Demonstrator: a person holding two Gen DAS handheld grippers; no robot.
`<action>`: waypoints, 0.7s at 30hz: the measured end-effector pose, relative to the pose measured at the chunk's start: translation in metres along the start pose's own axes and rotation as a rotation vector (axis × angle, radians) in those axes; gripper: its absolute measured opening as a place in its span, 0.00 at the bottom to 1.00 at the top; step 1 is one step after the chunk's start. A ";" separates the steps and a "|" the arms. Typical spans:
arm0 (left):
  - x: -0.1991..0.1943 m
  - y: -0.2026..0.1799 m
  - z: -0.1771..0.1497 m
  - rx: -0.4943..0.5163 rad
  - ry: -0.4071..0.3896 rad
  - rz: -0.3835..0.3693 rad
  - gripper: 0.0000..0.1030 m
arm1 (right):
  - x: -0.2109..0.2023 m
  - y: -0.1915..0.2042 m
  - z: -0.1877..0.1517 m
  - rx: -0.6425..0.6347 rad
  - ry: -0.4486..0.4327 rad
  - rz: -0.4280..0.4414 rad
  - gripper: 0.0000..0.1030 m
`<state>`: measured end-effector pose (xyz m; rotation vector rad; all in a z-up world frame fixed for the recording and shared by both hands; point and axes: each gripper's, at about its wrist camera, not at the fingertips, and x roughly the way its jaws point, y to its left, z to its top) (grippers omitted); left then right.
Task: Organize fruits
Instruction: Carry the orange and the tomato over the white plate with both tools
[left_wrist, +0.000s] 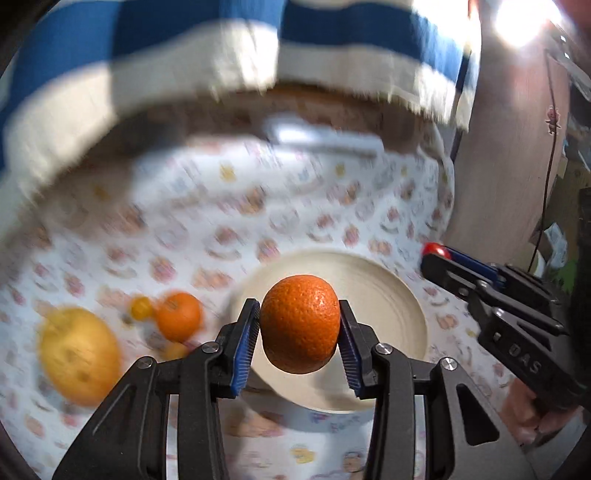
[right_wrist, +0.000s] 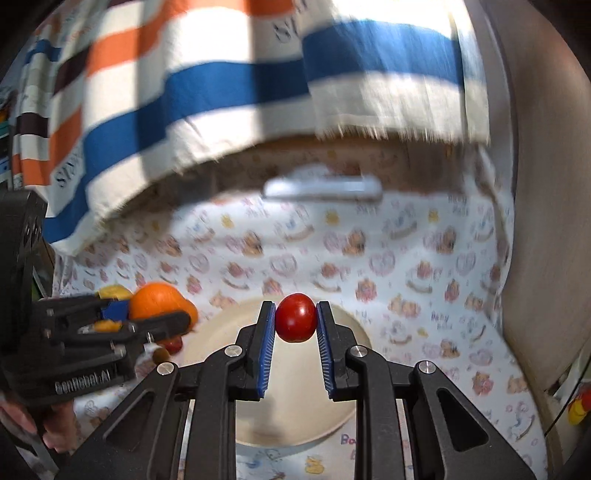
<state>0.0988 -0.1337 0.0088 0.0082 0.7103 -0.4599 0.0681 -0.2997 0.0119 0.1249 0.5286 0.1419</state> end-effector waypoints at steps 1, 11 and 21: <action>0.008 0.000 -0.003 -0.021 0.018 -0.006 0.39 | 0.006 -0.004 -0.001 0.016 0.024 0.003 0.22; 0.037 -0.012 -0.018 0.045 0.089 0.015 0.39 | 0.039 -0.012 -0.013 0.015 0.195 -0.050 0.22; 0.048 -0.010 -0.023 0.052 0.139 0.041 0.39 | 0.052 -0.014 -0.024 0.048 0.338 -0.069 0.22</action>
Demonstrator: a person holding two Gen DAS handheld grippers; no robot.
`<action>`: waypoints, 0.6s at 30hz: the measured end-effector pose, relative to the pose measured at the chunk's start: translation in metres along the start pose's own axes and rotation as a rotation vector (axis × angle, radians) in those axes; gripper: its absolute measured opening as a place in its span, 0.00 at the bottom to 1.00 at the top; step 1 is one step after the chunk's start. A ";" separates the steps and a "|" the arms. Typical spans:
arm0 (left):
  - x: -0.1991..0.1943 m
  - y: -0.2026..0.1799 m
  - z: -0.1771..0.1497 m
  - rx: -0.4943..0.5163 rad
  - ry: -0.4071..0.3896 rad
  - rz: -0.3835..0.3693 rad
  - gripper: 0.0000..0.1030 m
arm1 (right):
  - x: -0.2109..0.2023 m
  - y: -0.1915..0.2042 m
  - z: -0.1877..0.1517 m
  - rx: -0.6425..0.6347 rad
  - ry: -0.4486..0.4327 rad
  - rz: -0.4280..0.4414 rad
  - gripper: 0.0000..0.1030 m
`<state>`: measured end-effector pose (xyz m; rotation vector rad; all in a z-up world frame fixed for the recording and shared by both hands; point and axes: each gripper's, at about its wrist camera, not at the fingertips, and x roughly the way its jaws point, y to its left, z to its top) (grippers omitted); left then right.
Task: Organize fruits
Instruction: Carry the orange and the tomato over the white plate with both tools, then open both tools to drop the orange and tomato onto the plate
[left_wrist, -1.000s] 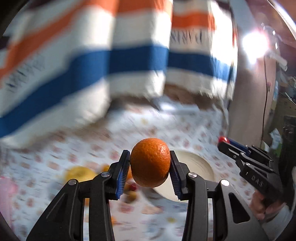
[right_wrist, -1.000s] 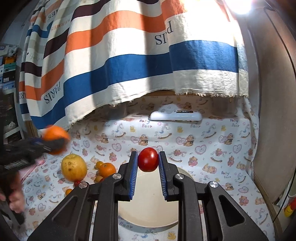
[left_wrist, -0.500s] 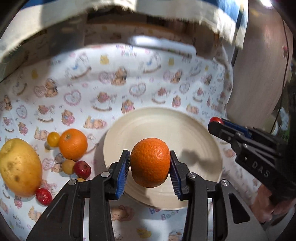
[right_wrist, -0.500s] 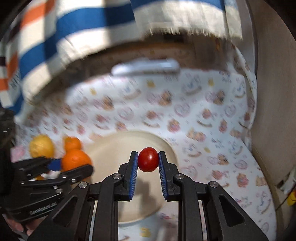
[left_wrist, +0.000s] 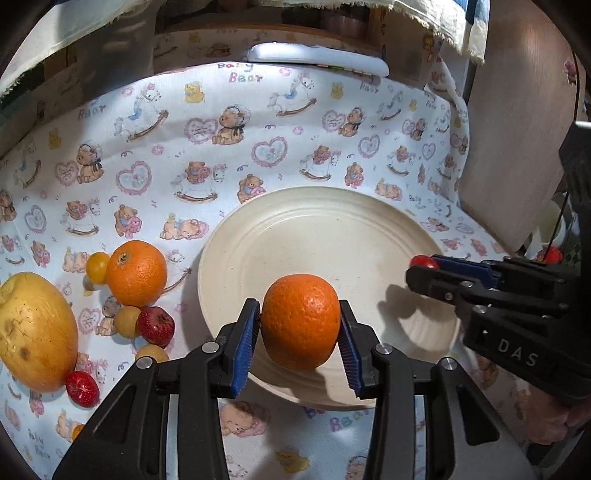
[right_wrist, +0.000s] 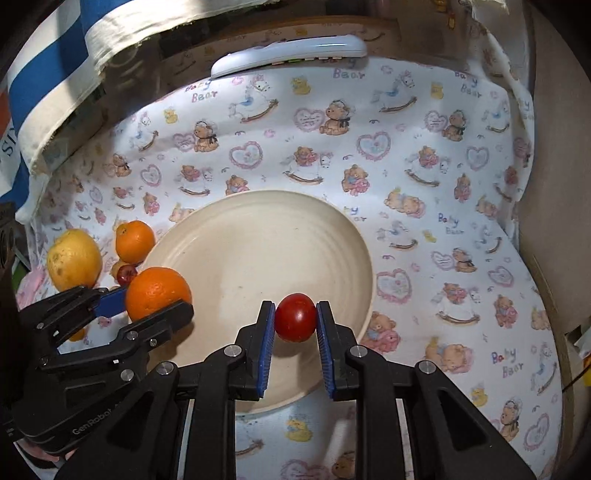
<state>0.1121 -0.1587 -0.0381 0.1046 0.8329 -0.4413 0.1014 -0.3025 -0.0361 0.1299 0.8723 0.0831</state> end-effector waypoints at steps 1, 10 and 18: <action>0.002 0.000 -0.001 -0.002 0.005 0.004 0.39 | 0.000 -0.001 0.000 0.002 0.003 0.003 0.22; 0.003 -0.009 -0.005 0.047 -0.009 0.051 0.40 | 0.008 -0.006 0.000 0.016 0.030 -0.005 0.22; 0.002 -0.009 -0.006 0.045 -0.016 0.046 0.56 | 0.008 -0.007 -0.001 0.029 0.016 0.003 0.24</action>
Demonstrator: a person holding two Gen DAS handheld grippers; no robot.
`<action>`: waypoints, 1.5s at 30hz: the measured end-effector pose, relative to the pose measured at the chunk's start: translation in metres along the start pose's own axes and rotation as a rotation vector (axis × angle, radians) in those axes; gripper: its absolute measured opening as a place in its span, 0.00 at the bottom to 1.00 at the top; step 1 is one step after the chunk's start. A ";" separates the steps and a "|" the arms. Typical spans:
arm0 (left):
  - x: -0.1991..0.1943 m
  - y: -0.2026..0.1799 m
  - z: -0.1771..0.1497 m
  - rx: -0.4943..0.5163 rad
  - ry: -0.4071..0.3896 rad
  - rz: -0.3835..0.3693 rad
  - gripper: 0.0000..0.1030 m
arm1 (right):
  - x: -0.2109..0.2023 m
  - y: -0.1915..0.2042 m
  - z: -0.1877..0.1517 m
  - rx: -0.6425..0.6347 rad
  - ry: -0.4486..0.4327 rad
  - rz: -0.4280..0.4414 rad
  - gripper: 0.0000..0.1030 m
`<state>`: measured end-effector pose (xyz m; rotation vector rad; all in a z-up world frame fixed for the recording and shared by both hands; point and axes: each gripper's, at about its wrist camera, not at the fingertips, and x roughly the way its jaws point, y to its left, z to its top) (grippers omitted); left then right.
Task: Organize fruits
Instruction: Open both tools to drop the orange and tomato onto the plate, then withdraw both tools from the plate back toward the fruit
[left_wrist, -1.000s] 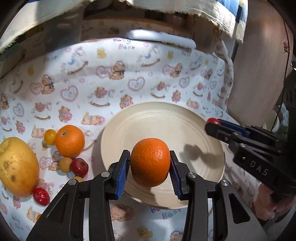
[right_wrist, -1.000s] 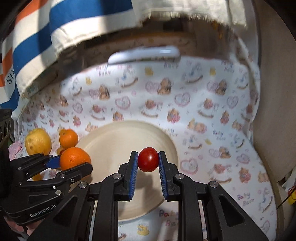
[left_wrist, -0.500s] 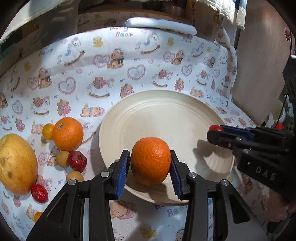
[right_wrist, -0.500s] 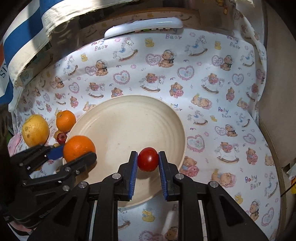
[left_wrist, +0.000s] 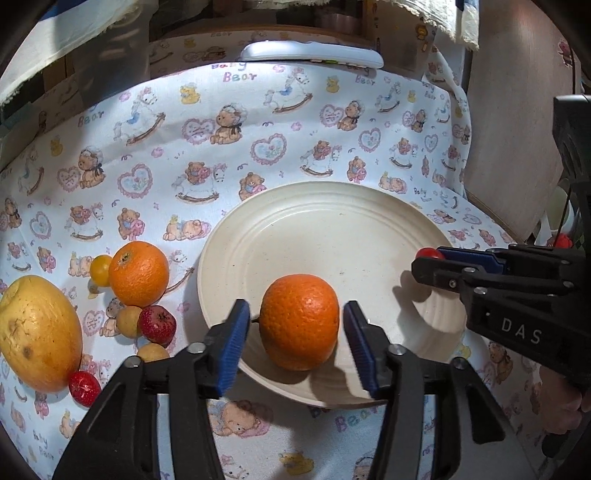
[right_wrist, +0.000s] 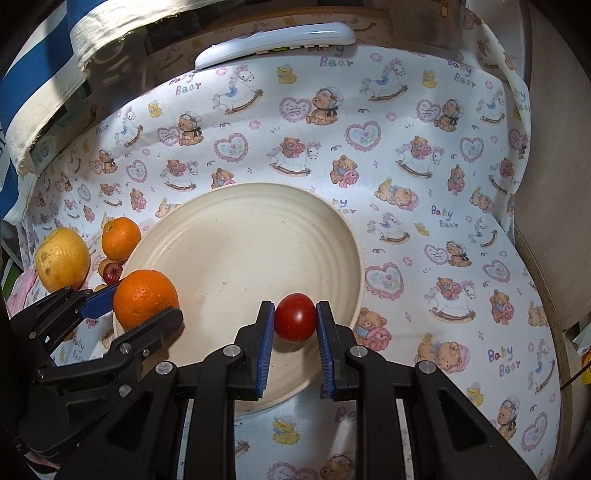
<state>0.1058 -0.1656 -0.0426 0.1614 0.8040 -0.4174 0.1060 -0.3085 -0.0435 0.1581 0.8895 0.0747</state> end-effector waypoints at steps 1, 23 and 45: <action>-0.001 -0.001 0.000 0.006 -0.005 0.005 0.63 | -0.002 -0.001 0.000 0.012 -0.010 0.010 0.29; -0.101 0.028 0.000 -0.084 -0.540 0.101 1.00 | -0.107 -0.012 -0.007 0.120 -0.629 0.009 1.00; -0.163 0.092 -0.060 -0.116 -0.576 0.315 1.00 | -0.095 0.040 -0.030 -0.055 -0.616 0.038 0.99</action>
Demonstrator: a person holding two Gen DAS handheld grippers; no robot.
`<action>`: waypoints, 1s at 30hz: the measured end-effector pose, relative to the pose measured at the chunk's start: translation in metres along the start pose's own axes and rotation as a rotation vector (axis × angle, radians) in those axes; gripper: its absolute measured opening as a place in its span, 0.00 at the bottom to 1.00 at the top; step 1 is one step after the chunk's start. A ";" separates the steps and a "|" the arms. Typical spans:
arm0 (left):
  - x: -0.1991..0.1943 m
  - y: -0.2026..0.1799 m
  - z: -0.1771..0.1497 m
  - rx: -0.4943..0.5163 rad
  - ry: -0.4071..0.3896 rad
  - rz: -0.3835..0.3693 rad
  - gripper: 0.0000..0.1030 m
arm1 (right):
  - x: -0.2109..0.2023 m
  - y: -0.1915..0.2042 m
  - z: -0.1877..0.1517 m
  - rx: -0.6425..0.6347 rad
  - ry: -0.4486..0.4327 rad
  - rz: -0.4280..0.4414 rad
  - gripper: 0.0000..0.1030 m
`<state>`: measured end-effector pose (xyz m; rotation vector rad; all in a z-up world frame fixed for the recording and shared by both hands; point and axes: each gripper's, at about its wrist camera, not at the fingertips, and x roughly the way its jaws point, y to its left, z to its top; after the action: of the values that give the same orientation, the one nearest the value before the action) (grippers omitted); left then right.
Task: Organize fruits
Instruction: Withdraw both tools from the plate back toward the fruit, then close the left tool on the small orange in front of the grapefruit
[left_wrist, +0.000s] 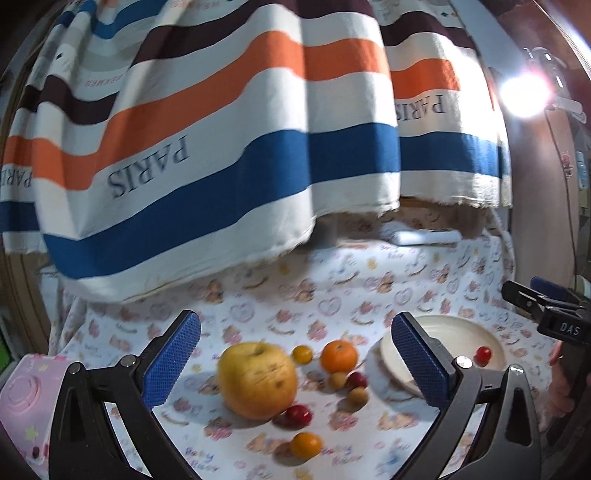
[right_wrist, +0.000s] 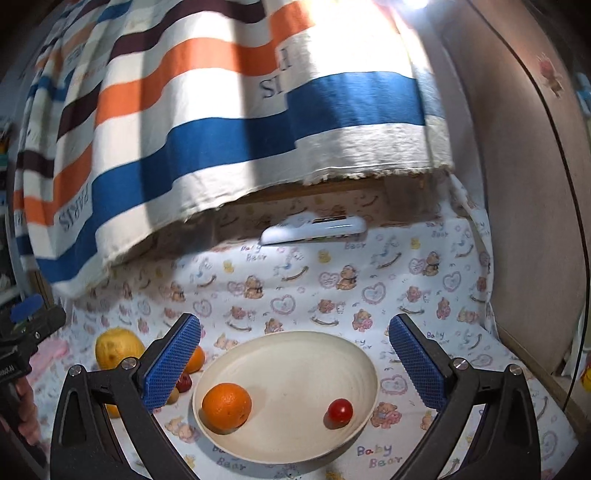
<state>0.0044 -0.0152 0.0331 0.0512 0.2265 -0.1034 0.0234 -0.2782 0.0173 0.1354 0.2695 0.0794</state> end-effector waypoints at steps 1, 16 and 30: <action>0.000 0.003 -0.004 -0.011 0.004 0.006 1.00 | 0.001 0.003 -0.001 -0.015 0.010 0.010 0.99; 0.009 0.007 -0.030 -0.041 0.107 0.003 1.00 | 0.003 0.031 -0.016 -0.114 0.032 0.063 0.99; 0.047 0.016 -0.053 -0.136 0.445 -0.016 0.83 | 0.001 0.037 -0.017 -0.145 0.025 0.061 0.99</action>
<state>0.0403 -0.0003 -0.0287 -0.0639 0.6779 -0.0913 0.0173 -0.2390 0.0062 -0.0012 0.2834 0.1608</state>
